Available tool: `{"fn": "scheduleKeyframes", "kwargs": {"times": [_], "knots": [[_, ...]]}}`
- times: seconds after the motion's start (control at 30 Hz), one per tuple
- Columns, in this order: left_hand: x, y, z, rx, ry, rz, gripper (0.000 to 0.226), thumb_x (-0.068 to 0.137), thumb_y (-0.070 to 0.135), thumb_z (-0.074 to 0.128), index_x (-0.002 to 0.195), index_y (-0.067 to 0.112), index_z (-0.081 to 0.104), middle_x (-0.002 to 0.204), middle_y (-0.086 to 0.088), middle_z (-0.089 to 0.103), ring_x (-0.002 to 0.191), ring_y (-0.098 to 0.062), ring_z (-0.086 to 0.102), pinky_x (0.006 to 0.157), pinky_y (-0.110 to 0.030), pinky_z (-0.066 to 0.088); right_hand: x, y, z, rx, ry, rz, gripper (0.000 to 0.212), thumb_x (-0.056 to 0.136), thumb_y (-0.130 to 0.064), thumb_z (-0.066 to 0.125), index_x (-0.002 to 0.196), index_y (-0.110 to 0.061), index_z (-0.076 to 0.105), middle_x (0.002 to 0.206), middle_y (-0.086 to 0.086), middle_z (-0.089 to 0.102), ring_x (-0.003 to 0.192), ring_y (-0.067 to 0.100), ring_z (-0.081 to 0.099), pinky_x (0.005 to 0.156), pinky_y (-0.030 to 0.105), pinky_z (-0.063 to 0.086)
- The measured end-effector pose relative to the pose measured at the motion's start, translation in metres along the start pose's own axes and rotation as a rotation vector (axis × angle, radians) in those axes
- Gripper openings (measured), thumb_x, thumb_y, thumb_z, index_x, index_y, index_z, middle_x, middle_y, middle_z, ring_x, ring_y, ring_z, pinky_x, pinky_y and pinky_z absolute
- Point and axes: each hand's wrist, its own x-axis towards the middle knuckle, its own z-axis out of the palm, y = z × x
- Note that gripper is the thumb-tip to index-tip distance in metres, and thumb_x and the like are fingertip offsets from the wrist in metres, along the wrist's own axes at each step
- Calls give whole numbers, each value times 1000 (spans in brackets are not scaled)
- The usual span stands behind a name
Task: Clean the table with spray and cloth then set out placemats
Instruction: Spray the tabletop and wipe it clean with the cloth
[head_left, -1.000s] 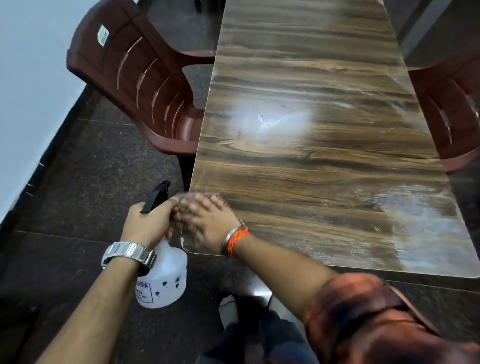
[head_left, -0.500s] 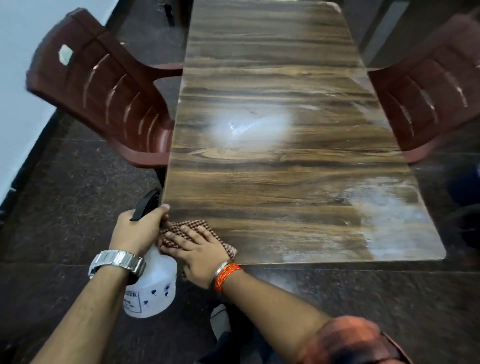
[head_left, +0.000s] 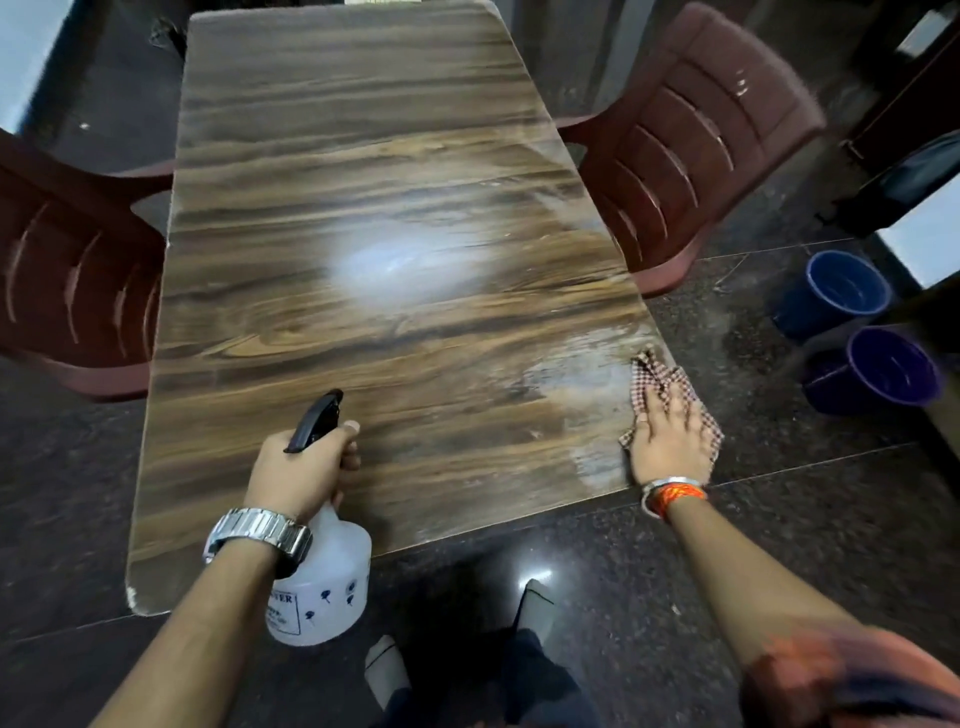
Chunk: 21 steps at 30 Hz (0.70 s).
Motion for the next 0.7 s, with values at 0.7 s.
{"fn": "scheduleKeyframes", "kwargs": {"times": [0.7], "knots": [[-5,51,101,21,17,7,27,91,26,71,79,2,72,75,-17,75,47,-25,50,55,-33,41,109,-31,-12,-34,-4,-231,55,96,-36,38,149,-35,26,160,-4,15,144,31,19,115,50,18]]}}
